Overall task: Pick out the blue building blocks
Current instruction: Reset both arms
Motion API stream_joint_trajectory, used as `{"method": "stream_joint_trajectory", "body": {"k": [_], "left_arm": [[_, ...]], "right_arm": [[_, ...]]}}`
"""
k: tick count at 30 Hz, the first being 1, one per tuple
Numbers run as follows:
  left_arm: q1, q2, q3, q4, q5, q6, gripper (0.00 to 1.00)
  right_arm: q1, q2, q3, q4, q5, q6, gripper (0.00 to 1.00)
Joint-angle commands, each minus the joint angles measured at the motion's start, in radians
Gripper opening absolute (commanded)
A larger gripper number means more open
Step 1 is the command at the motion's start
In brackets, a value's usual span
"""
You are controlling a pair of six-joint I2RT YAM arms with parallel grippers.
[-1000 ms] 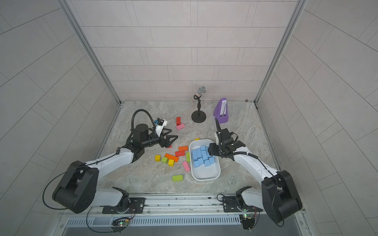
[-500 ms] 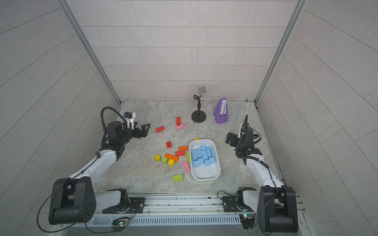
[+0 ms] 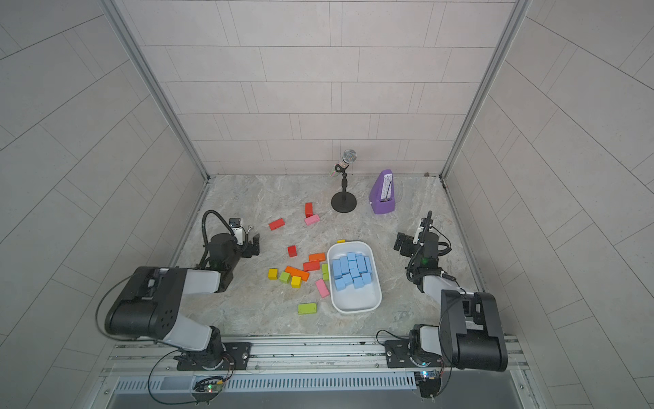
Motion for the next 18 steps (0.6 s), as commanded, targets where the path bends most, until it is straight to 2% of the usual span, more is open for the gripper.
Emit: {"method": "stream_joint_trajectory", "body": {"k": [1,4,6,7,9,10,11,13,16,18], "left_arm": [[0.004,-0.043,0.081,-0.101,-0.257,-0.067,1.00],[0.011,0.029,0.021,0.143,-0.262,-0.056,1.00],[0.013,-0.002,0.055,0.019,-0.278,-0.078,1.00],[0.013,-0.005,0.054,0.011,-0.279,-0.081,1.00],[0.013,0.019,0.033,0.086,-0.274,-0.070,1.00],[0.013,0.025,0.032,0.114,-0.277,-0.065,1.00],[0.013,0.011,0.037,0.075,-0.277,-0.073,1.00],[0.013,0.015,0.037,0.080,-0.274,-0.075,1.00],[0.013,0.014,0.034,0.085,-0.274,-0.071,1.00],[0.013,0.017,0.028,0.107,-0.273,-0.066,1.00]], "right_arm": [[0.003,0.038,0.020,0.139,0.001,-0.059,1.00],[0.018,0.096,0.025,0.234,0.004,-0.116,0.99],[0.023,0.140,0.017,0.292,0.018,-0.120,0.99],[0.035,0.170,-0.002,0.374,0.017,-0.128,0.99],[0.072,0.199,-0.002,0.361,0.035,-0.181,0.99],[0.086,0.237,-0.004,0.434,0.044,-0.188,1.00],[0.092,0.248,-0.005,0.448,0.051,-0.188,1.00],[0.096,0.209,0.025,0.316,0.061,-0.202,0.99],[0.100,0.250,-0.001,0.438,0.068,-0.192,0.99],[0.106,0.223,0.016,0.358,0.104,-0.199,0.99]]}}
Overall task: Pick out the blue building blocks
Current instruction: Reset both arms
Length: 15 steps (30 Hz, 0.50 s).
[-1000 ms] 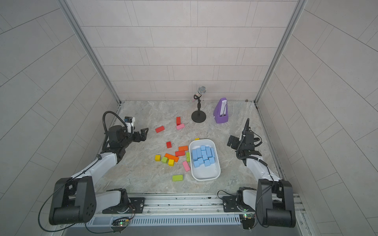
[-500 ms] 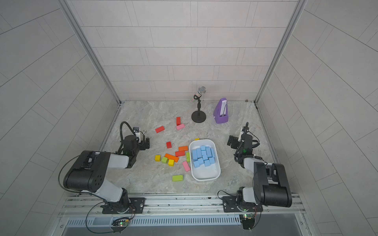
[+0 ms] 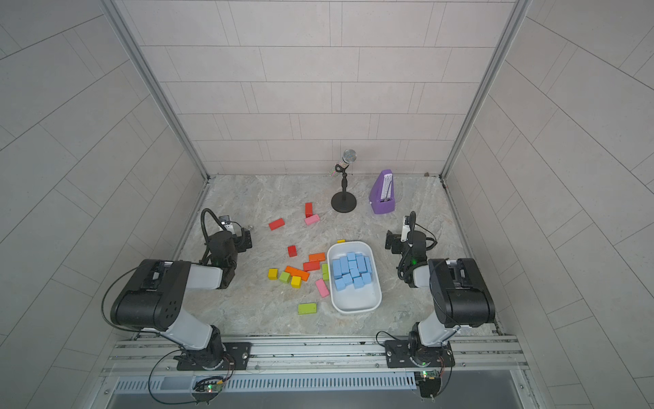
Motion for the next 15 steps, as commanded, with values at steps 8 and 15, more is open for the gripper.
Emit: {"method": "stream_joint_trajectory", "body": {"k": [8,15], "left_arm": [[0.001,0.000,-0.003,0.037,-0.022,-0.012,1.00],[0.000,0.002,-0.002,0.037,-0.021,-0.010,1.00]], "right_arm": [[0.011,0.000,-0.007,0.058,0.050,-0.027,1.00],[0.011,0.001,-0.008,0.061,0.050,-0.026,1.00]]}}
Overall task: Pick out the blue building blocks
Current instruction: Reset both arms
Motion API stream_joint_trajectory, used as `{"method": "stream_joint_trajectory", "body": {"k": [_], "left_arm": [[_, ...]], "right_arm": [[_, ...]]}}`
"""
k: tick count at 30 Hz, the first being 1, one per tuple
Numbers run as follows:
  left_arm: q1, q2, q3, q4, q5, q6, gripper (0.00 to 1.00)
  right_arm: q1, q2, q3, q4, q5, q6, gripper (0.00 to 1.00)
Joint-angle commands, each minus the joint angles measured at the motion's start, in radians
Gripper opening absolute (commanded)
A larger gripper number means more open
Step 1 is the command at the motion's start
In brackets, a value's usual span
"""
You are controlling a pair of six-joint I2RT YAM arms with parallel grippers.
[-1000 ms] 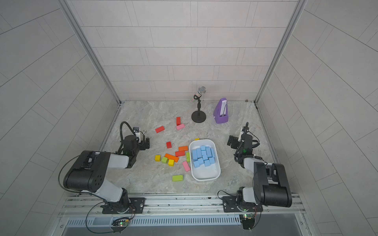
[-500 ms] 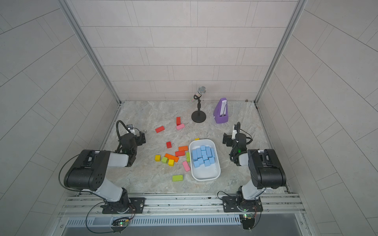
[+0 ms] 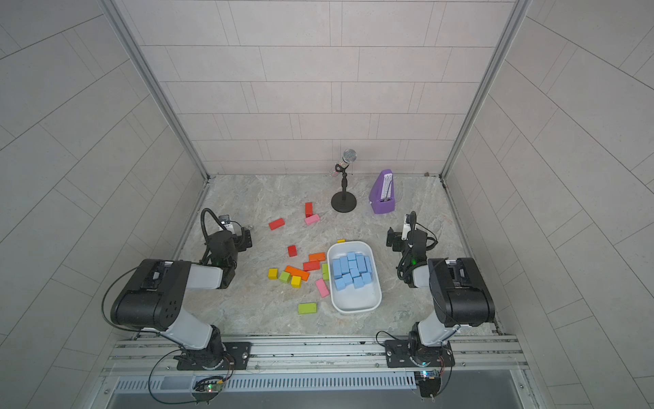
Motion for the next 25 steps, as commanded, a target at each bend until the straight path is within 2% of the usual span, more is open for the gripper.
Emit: {"method": "stream_joint_trajectory", "body": {"k": [1,25], "left_arm": [[0.001,0.001,0.000,0.030,-0.017,-0.009,1.00],[0.011,-0.004,-0.008,0.033,0.013,-0.016,1.00]], "right_arm": [[0.003,-0.002,-0.004,0.014,0.012,-0.020,1.00],[0.003,0.000,-0.005,0.017,0.012,-0.020,1.00]]}}
